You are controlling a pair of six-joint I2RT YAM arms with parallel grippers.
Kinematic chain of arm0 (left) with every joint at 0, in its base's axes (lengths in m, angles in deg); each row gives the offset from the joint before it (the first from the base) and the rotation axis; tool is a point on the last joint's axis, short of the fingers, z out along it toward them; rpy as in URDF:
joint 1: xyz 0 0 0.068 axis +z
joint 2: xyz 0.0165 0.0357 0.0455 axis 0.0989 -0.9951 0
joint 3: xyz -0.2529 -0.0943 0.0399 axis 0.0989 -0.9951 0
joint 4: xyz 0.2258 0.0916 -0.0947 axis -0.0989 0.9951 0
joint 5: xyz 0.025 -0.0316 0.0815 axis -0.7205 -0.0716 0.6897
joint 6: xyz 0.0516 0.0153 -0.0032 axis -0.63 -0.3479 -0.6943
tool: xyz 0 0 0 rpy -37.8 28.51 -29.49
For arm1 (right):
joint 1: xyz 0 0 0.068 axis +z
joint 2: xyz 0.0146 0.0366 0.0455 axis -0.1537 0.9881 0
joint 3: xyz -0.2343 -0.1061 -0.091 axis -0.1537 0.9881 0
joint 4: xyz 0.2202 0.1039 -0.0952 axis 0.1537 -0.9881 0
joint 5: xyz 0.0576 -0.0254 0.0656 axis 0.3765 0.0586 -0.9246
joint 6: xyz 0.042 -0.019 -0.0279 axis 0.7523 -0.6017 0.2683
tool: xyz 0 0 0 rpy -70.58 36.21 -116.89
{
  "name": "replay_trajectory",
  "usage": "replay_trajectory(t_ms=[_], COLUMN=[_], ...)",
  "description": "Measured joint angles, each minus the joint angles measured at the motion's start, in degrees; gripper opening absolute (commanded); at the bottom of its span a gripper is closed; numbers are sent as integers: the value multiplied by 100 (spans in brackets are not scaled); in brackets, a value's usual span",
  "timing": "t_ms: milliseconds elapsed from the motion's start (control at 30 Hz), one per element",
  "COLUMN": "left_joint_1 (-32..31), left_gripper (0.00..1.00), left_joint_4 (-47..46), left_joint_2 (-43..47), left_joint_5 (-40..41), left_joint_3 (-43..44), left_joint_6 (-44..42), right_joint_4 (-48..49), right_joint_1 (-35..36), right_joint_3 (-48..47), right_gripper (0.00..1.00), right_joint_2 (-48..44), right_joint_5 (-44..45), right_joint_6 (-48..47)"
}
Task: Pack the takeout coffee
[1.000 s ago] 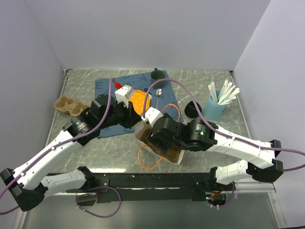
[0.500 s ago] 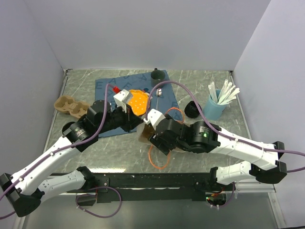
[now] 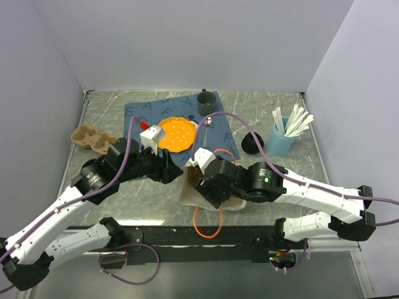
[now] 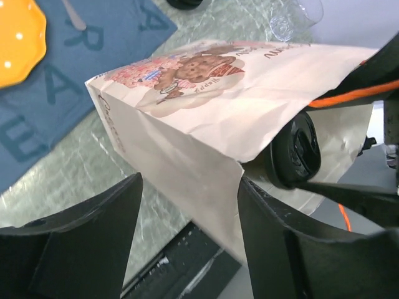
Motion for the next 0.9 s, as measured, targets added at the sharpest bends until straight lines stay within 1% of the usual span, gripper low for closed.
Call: replay_trajectory(t_ms=[100, 233, 433, 567, 767, 900], left_joint_1=[0, 0, -63, -127, -210, -404], left_gripper=[68, 65, 70, 70, 65, 56], left_joint_4=[216, 254, 210, 212, 212, 214], left_joint_2=[210, 345, 289, 352, 402, 275], left_joint_5=[35, 0, -181, -254, -284, -170], left_joint_3=[-52, -166, -286, -328, -326, -321], left_joint_6=[164, 289, 538, 717, 872, 951], right_joint_4=[13, 26, 42, 48, 87, 127], right_joint_1=[0, 0, 0, 0, -2, -2], right_joint_3=[133, 149, 138, 127, 96, 90], right_gripper=[42, 41, 41, 41, 41, 41], right_joint_2=[-17, -15, 11, 72, 205, 212], right_joint_5=[-50, -50, -48, -39, 46, 72], right_joint_6=[37, 61, 118, 129, 155, 203])
